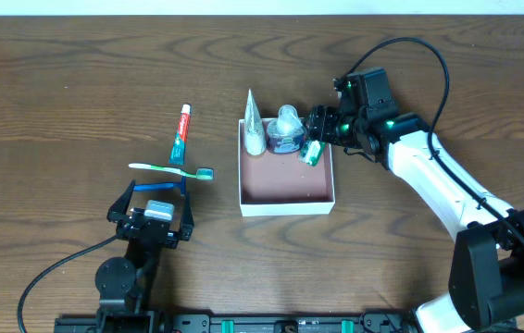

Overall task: Pack container
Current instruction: 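Carry the soap box left and lower it into the box front, then release the soap box and withdraw the right gripper to the right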

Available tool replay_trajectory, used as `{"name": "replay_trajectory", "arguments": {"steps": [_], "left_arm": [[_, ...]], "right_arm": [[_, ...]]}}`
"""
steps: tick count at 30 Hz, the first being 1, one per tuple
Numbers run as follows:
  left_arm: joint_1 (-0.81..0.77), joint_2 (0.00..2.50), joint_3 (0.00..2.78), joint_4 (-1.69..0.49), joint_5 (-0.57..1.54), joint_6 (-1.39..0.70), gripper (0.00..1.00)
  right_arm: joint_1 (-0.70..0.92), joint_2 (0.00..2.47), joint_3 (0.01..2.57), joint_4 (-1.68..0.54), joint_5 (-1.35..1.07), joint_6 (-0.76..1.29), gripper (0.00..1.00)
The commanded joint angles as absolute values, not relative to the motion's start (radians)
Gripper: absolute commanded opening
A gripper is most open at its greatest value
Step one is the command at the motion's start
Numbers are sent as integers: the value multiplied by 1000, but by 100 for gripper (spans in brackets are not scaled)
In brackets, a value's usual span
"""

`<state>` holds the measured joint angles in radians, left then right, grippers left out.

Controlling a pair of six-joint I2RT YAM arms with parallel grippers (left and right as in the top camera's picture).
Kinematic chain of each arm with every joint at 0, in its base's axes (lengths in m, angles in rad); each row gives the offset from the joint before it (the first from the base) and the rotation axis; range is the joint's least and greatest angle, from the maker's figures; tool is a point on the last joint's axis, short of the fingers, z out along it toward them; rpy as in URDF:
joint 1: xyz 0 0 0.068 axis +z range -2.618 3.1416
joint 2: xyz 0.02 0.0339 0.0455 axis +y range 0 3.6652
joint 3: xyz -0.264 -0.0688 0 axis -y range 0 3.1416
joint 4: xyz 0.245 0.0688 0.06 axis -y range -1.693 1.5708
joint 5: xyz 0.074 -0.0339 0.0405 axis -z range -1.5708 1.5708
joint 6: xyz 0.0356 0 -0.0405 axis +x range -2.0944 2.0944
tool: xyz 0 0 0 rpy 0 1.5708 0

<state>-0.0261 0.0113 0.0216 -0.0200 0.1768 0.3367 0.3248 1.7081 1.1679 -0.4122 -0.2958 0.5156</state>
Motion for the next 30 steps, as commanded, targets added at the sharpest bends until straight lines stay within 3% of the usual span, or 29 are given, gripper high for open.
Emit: {"name": "replay_trajectory", "arguments": {"steps": [1,18,30], "left_arm": [[-21,10,4,-52,191,327,98],[-21,10,4,-52,191,327,98],[-21,10,4,-52,191,327,98]], "right_arm": [[334,1709,1178,-411,-303,515,73],[334,1619,1178,-525,-359,428,69],[337,1453,1178,-891,-237,361,68]]}}
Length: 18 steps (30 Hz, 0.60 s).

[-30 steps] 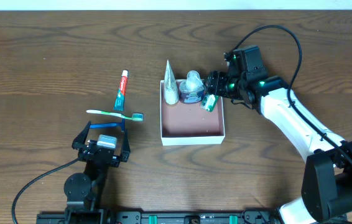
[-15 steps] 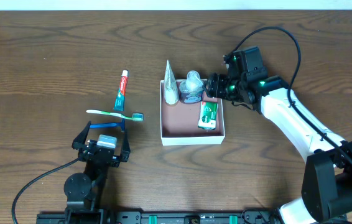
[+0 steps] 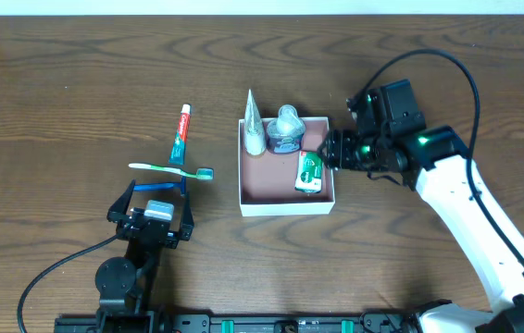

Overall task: Pack container
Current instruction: 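Release the soap box and withdraw the right gripper to the right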

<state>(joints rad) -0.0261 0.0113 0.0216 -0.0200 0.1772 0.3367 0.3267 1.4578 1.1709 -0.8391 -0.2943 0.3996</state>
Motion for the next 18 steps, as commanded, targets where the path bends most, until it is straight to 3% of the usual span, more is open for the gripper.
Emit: {"name": "replay_trajectory", "arguments": {"steps": [1,8,18], "left_arm": [[-21,10,4,-52,191,327,98],[-21,10,4,-52,191,327,98],[-21,10,4,-52,191,327,98]], "right_arm": [[337,1453,1178,-918,-208,363,66],[337,1453,1178,-1047,-16,460,64],[289,1453,1170,-1063,120,508,72]]}}
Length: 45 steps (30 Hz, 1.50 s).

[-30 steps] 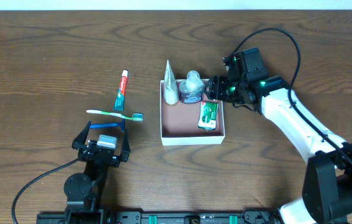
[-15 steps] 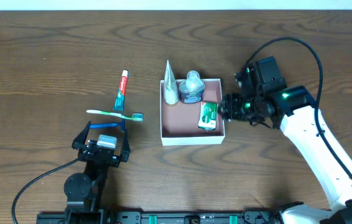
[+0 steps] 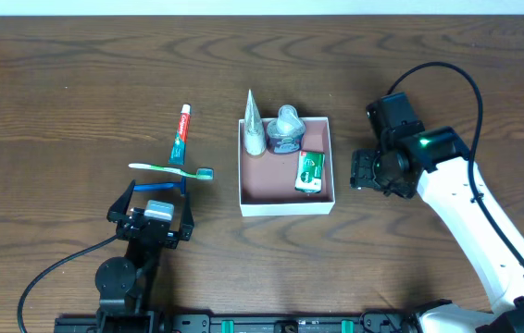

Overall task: Pack container
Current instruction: 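Release the soap box and withdraw the right gripper to the right, then raise the left gripper and move it over the Colgate toothpaste tube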

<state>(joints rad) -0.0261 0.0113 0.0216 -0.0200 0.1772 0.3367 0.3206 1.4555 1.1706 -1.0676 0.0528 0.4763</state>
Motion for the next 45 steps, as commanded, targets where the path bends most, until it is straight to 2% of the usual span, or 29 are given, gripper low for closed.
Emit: {"name": "replay_trajectory", "arguments": {"steps": [1,12,15,19,45], "left_arm": [[-21,10,4,-52,191,327,98],[-21,10,4,-52,191,327,98],[-21,10,4,-52,191,327,98],[-21,10,4,-52,191,327,98],[-21,10,4,-52,191,327,98]], "right_arm": [[276,1453,1170,-1062,120,508,73],[-6,1439,1170,-1045,0,402,82],[-69,1439,1170,-1029,-5,402,86],[-120,1439,1170,-1009,-4,403,99],[-131,1439,1170,-1010,-4,403,99]]}}
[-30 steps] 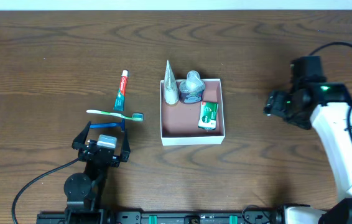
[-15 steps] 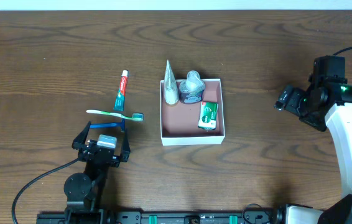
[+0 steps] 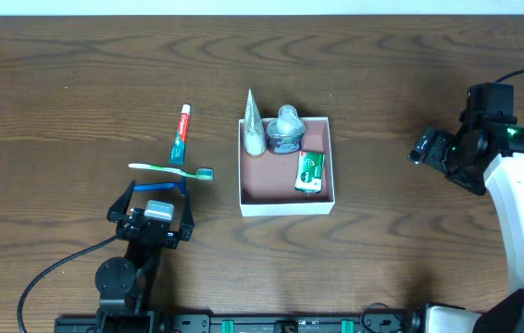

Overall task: Pack container
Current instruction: 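Raise the left gripper and move it over the Colgate toothpaste tube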

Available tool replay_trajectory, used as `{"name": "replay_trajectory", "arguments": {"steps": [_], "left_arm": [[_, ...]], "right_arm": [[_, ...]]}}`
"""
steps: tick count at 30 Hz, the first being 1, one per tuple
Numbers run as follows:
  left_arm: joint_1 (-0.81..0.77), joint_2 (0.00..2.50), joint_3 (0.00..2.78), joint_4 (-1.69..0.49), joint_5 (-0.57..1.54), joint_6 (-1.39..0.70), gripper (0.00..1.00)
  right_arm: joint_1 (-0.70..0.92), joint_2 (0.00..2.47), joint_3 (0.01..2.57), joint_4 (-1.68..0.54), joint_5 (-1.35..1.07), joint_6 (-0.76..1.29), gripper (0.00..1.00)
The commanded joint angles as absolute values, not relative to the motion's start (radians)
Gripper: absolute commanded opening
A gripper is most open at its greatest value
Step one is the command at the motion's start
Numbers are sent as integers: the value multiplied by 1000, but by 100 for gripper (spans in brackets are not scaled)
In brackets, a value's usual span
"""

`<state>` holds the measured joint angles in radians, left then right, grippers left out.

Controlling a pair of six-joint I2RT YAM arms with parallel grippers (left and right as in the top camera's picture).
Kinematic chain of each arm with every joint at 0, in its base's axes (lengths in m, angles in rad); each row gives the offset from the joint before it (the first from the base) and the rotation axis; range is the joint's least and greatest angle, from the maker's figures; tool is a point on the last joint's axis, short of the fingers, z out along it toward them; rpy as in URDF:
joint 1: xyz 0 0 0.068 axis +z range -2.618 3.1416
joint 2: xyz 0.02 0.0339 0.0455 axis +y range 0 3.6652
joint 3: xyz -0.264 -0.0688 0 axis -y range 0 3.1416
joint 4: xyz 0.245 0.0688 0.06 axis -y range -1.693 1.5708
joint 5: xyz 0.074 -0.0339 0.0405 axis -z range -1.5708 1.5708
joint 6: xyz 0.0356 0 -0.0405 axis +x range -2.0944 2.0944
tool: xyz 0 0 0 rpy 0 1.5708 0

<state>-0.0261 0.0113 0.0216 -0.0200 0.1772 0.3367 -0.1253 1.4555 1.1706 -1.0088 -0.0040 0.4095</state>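
Observation:
A white box (image 3: 286, 209) with a brown floor stands mid-table. Along its far wall lean a silver cone-shaped tube (image 3: 255, 125) and a grey-blue round item (image 3: 286, 129). A green packet (image 3: 309, 172) lies flat by the right wall. To the left of the box lie a toothpaste tube (image 3: 180, 134) and a toothbrush (image 3: 171, 169) on the table. My left gripper (image 3: 155, 205) rests open just below the toothbrush, holding nothing. My right gripper (image 3: 420, 150) hangs far right of the box, its fingers apart and empty.
The brown wooden table (image 3: 68, 111) runs to a pale edge at the back. A black cable (image 3: 49, 273) trails from the left arm's base at the front.
My right gripper has moved from just beside the box's right wall to well off to the right. The green packet stays where it lay in the box. The left arm is unmoved.
At first my right gripper held the green packet over the box's far right corner. A second later the packet lay flat in the box with the gripper at the right wall. The gripper then stood outside the box, and now it is far to the right.

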Motion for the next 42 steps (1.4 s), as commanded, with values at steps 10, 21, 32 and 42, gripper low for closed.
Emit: {"name": "replay_trajectory", "arguments": {"steps": [10,21,32,42], "left_arm": [[-20,52,98,-127,173,-104,98],[10,715,696,-555,205,-162,98],[10,1351,1070,-630,234,60,98],[10,1574,1070,-387,235,203,98]], "right_arm": [[-131,1439,1170,-1010,-4,403,99],[-131,1439,1170,-1010,-4,403,99],[-131,1439,1170,-1010,-4,403,99],[-131,1439,1170,-1010,-4,403,99]]}}
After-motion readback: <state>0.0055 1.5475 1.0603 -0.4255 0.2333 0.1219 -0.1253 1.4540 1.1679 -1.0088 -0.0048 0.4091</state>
